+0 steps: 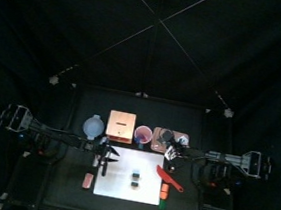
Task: Place sushi on board then cut the sushi with the knife then place the pieces on the plate
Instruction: Place the 4 sushi pieces on the plate
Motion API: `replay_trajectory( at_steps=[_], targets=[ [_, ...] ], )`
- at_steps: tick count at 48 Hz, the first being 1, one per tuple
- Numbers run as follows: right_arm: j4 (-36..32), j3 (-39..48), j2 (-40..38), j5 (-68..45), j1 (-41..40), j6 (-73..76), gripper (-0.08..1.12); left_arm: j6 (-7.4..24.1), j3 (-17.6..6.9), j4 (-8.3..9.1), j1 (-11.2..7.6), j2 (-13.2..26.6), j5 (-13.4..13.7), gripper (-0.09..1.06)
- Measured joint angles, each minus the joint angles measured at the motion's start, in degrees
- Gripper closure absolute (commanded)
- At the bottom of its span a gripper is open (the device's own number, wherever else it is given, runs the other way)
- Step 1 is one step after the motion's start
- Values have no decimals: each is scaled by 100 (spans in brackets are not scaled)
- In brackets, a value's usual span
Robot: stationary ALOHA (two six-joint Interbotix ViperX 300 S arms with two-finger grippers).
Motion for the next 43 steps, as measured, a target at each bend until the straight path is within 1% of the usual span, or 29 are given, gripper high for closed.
replay_trajectory(
  at_steps=[4, 11, 13, 17, 23, 28, 35, 43],
  targets=[
    [18, 176, 123, -536, -281, -9, 41, 0, 9, -9, 9, 0, 0, 25],
    [18, 325, 369, -1274, -712, 0, 29, -9, 9, 0, 9, 0, 0, 25],
    [18, 325, 413, -1336, -773, 18, 25, 0, 9, 0, 18, 0, 0, 25],
    [9, 325, 439, -1371, -817, -18, 21, 0, 9, -9, 18, 0, 0, 25],
    [26, 237, 422, -1266, -773, -18, 20, 0, 0, -9, 18, 0, 0, 25],
    [53, 70, 316, -1099, -448, -35, 20, 0, 9, -9, 18, 0, 0, 25],
    [35, -334, 325, -1081, 580, -88, 20, 0, 0, 0, 26, 0, 0, 25],
    [35, -958, 773, -1055, 1679, -35, 20, 0, 9, 0, 26, 0, 0, 25]
  ],
)
